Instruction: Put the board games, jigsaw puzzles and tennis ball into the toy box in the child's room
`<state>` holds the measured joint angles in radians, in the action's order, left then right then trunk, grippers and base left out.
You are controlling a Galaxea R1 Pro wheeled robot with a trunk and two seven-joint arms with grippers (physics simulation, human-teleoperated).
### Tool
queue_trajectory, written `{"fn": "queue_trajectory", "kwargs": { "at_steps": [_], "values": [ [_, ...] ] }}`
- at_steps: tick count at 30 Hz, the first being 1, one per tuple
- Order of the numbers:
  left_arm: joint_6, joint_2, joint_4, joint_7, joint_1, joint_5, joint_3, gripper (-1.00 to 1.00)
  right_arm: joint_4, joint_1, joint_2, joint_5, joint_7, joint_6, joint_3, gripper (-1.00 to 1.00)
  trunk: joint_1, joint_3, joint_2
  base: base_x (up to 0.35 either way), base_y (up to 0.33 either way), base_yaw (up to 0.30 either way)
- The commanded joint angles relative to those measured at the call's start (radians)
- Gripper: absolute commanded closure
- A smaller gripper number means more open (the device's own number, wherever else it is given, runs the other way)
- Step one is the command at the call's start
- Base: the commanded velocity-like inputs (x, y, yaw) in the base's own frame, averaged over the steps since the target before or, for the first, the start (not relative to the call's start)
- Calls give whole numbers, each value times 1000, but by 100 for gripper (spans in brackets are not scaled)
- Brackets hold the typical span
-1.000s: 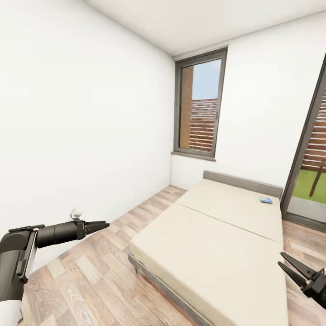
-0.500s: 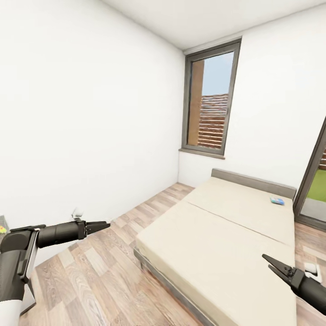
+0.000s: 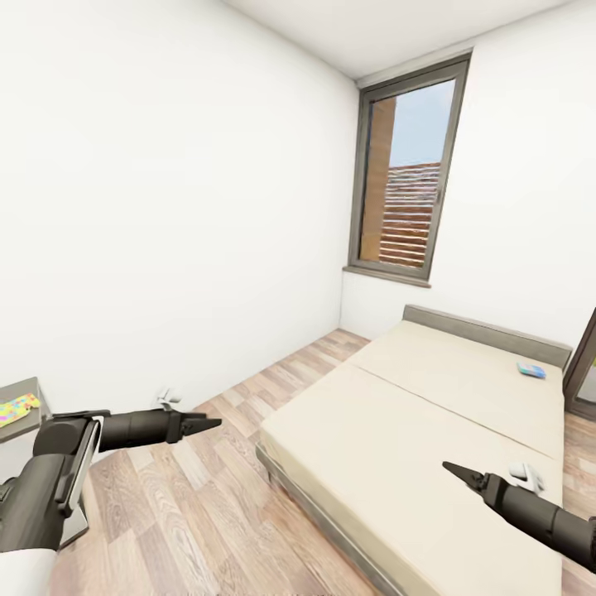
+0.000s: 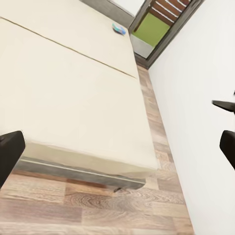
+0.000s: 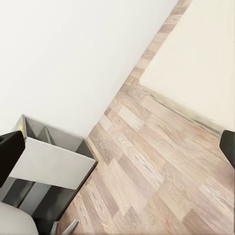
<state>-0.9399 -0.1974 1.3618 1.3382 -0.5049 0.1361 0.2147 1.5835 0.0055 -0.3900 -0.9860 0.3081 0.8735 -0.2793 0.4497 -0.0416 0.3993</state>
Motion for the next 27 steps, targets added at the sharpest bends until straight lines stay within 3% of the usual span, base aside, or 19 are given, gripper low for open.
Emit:
{"fn": "queue_trajectory", "kwargs": {
  "at_steps": [1,12,22,27],
  "values": [
    [-10,2,0,8,0,11,1,-100,1,-1,0,6,5,4,1,-100,0,2,1,0,-2,148],
    [-9,7,-4,0,9,13,-3,-100,3,-7,25,7,16,-25,13,-100,0,7,1,0,-60,43],
    [-9,6,-4,6,10,7,0,-100,3,-20,42,8,132,-38,57,-100,0,7,1,0,-112,1],
    [-10,7,-4,8,12,5,0,-100,3,-20,46,9,266,-43,66,-100,0,7,1,-10,-46,0]
  ]
}}
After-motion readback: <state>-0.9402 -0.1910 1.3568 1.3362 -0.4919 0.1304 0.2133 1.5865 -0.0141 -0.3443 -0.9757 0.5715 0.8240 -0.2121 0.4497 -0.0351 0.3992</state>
